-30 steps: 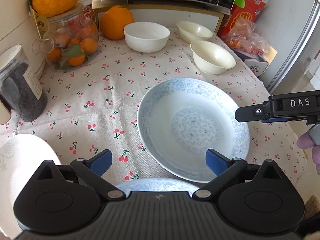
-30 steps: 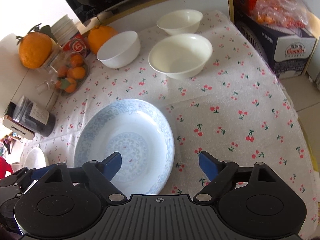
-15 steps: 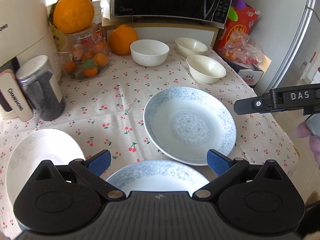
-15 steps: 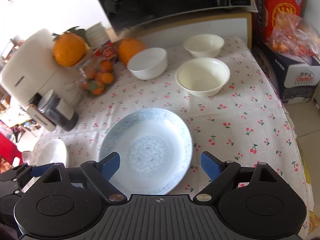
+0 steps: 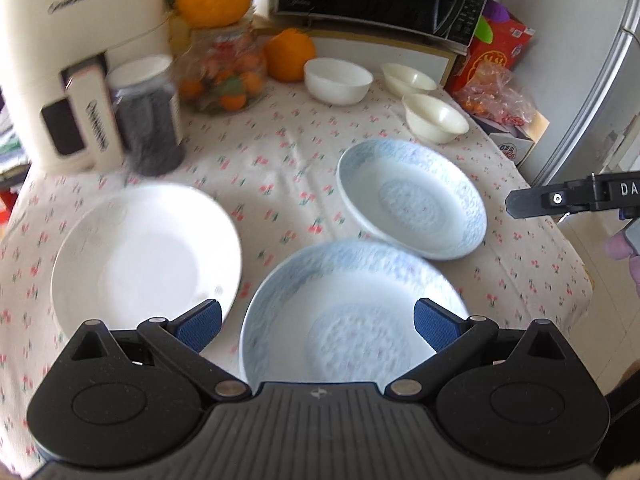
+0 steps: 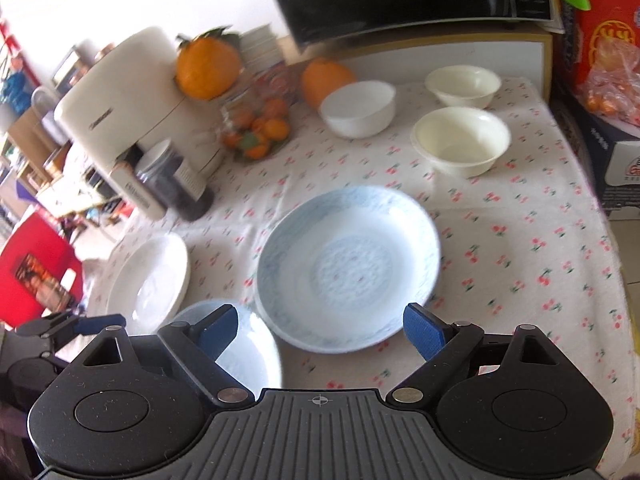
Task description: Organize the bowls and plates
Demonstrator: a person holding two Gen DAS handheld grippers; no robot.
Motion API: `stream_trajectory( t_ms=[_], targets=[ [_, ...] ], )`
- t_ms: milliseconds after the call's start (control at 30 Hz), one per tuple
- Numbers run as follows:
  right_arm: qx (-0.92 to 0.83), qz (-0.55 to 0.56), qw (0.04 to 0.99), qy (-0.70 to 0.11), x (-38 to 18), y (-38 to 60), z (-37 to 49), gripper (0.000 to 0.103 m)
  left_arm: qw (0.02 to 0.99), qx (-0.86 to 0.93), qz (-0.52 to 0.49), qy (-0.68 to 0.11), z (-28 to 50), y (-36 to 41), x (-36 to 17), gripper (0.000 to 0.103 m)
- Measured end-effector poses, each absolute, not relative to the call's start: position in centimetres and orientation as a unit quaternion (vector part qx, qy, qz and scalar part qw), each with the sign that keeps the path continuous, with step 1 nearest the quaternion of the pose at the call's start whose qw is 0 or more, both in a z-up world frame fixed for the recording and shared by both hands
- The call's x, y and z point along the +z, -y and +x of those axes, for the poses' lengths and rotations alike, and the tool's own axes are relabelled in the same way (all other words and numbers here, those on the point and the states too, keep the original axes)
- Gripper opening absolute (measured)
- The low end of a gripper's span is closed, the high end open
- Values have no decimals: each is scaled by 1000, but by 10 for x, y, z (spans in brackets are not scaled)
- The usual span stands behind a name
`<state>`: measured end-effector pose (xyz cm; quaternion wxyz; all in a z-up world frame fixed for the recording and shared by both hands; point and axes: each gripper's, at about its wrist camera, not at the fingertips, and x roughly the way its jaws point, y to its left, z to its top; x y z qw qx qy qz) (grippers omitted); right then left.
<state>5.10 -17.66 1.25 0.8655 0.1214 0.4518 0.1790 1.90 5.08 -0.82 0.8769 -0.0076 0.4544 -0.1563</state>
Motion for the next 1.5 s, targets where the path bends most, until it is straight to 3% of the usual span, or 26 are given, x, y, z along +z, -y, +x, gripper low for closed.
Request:
stream_trajectory(
  t_ms=[267, 433, 1033, 1100, 1167, 1233, 1300, 1433, 1500],
  targets=[
    [214, 80, 847, -480, -11, 139, 34, 91, 858, -171, -22, -484, 0, -70, -13, 102],
    [232, 64, 832, -499, -24, 123, 28, 91, 837, -170, -39, -519, 0, -80, -24, 95],
    [262, 100, 809, -516, -52, 115, 28, 88, 800, -184, -94, -563, 5, -88, -50, 44],
    [263, 100, 808, -518, -53, 114, 29, 81, 798, -182, -97, -566, 8, -89, -53, 40],
    [262, 96, 808, -518, -55, 113, 29, 68, 796, -181, -100, -569, 8, -90, -55, 33],
    [259, 91, 808, -521, -59, 111, 30, 48, 795, -180, -99, -570, 7, -90, -56, 28],
    [252, 79, 813, -519, -60, 110, 29, 40, 796, -183, -95, -569, 7, -89, -56, 19],
    [235, 71, 818, -520, -59, 114, 30, 22, 801, -183, -83, -564, 5, -87, -55, 19],
    [233, 72, 820, -519, -59, 115, 30, 20, 803, -184, -83, -561, 5, -87, -54, 19]
  ],
)
